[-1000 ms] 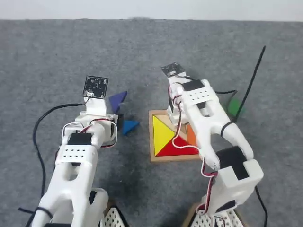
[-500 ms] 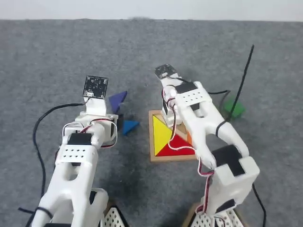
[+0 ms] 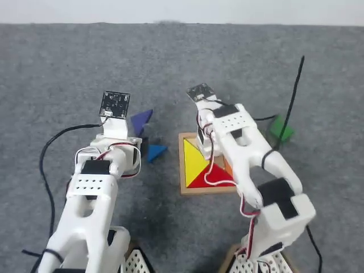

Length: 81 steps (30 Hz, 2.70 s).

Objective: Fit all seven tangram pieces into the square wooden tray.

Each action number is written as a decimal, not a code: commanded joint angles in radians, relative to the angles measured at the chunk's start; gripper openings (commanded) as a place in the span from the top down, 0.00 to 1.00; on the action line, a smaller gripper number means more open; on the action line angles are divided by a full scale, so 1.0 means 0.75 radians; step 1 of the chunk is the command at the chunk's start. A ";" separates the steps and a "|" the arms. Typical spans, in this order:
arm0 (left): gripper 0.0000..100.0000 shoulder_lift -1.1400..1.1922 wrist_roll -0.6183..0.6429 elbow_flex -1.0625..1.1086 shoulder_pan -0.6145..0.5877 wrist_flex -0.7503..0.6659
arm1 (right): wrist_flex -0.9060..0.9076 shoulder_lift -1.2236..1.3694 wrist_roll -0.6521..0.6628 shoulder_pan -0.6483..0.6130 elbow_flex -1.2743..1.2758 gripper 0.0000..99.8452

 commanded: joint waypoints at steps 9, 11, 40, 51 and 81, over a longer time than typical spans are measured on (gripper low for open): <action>0.78 -0.039 -0.018 -0.013 0.012 -0.035 | -0.046 -0.281 0.018 0.017 0.248 0.92; 0.78 -0.039 -0.018 -0.013 0.012 -0.035 | -0.044 -0.337 0.016 0.017 0.248 0.92; 0.78 -0.039 -0.018 -0.013 0.014 -0.035 | 0.310 0.449 -0.468 0.705 -0.878 0.75; 0.78 -0.039 -0.018 -0.013 0.014 -0.035 | 0.406 0.735 -0.466 0.725 -1.107 0.80; 0.78 -0.039 -0.018 -0.013 0.014 -0.035 | 0.664 0.819 -0.346 0.746 -1.516 0.69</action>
